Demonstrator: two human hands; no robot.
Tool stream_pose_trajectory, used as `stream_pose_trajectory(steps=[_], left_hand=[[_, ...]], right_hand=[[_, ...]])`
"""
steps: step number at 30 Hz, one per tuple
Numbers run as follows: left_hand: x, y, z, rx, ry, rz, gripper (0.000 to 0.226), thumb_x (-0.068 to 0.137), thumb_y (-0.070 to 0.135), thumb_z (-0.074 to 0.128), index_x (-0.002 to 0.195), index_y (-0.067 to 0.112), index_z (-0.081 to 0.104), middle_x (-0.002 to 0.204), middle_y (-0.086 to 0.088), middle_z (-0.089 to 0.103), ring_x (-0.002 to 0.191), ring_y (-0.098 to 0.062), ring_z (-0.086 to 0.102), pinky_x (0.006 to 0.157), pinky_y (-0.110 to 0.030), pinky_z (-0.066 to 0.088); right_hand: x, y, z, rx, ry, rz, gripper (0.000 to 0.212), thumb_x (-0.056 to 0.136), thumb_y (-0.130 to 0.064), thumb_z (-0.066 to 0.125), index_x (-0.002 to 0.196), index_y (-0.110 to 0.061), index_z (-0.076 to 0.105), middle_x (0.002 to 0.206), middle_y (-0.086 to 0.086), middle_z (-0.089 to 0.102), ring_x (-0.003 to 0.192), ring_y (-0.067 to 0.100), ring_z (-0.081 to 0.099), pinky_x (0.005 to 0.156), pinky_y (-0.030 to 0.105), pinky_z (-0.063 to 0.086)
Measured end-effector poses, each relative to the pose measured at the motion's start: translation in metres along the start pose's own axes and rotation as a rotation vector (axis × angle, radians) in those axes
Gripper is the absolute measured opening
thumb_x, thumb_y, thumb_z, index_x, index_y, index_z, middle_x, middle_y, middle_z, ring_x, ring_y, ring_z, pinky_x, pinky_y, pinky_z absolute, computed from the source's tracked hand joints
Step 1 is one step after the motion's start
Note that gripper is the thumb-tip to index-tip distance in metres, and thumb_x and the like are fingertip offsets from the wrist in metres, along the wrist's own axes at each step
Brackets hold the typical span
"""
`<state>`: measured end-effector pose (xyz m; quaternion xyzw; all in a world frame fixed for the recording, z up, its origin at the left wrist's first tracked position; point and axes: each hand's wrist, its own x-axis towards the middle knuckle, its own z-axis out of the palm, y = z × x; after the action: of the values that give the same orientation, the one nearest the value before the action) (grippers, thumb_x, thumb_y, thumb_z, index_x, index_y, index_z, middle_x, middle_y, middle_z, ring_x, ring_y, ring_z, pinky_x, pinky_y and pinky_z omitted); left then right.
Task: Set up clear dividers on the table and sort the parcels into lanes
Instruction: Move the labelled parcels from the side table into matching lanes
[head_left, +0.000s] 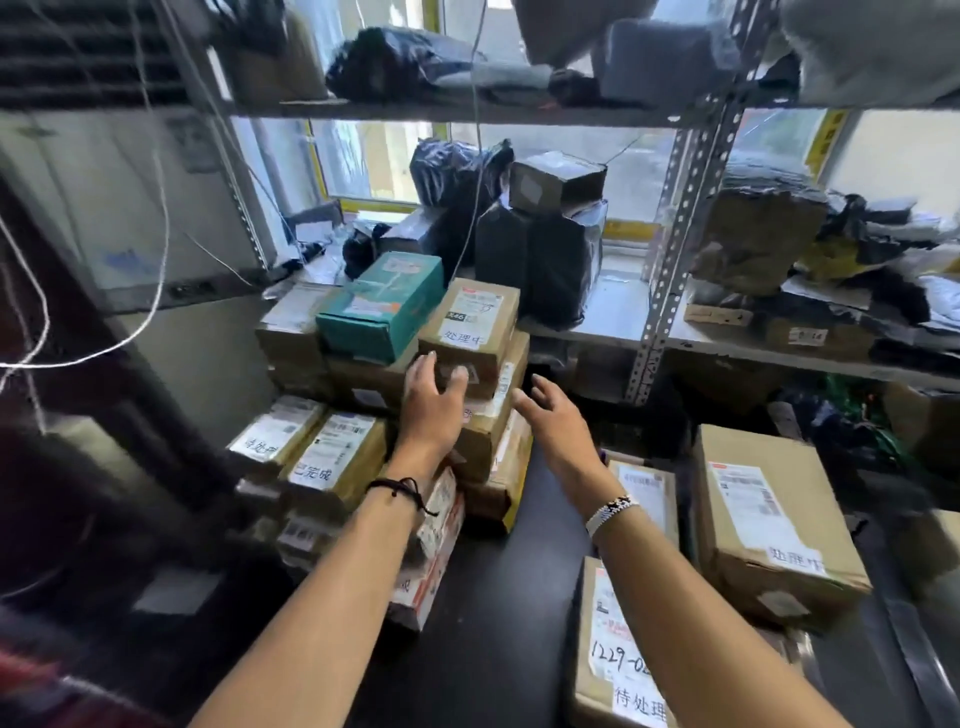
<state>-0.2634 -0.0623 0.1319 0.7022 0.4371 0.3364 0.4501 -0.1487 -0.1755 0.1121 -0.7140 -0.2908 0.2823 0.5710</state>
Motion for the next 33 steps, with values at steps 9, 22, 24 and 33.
stream_pose_trajectory(steps=[9,22,24,33], left_hand=[[0.093,0.008,-0.018,0.008,-0.114,-0.101,0.065,0.109,0.036,0.046,0.166,0.016,0.022,0.165,-0.011,0.037,0.148,-0.030,0.040,0.122,-0.044,0.036],[0.084,0.010,-0.001,-0.258,-0.001,0.060,0.028,0.105,0.024,0.060,0.133,0.023,0.060,0.134,-0.006,0.065,0.122,-0.022,0.064,0.104,-0.042,0.055],[0.077,0.022,0.002,-0.383,0.006,0.056,0.011,0.103,0.026,0.063,0.114,0.026,0.061,0.119,-0.006,0.069,0.110,-0.022,0.069,0.087,-0.031,0.060],[0.006,0.065,0.073,-0.685,-0.267,-0.091,0.025,0.095,0.028,0.074,0.120,0.025,0.073,0.121,-0.003,0.077,0.110,-0.023,0.075,0.087,-0.034,0.061]], right_hand=[[0.077,-0.035,0.057,0.272,-0.028,0.171,0.023,0.110,-0.031,0.051,0.132,-0.034,0.048,0.114,-0.006,0.071,0.074,-0.005,0.073,0.048,0.014,0.052],[0.079,-0.030,0.030,0.468,0.017,0.075,0.049,0.108,-0.025,0.054,0.157,-0.026,0.047,0.127,0.001,0.075,0.108,0.016,0.076,0.090,0.032,0.062],[0.070,-0.036,0.011,0.433,0.029,0.024,0.048,0.106,-0.024,0.055,0.154,-0.026,0.052,0.124,-0.002,0.077,0.100,0.008,0.076,0.075,0.018,0.059],[-0.005,-0.034,-0.112,0.354,0.192,-0.089,0.040,0.080,-0.030,0.082,0.116,-0.020,0.067,0.098,-0.002,0.080,0.088,0.011,0.076,0.059,0.023,0.058]])
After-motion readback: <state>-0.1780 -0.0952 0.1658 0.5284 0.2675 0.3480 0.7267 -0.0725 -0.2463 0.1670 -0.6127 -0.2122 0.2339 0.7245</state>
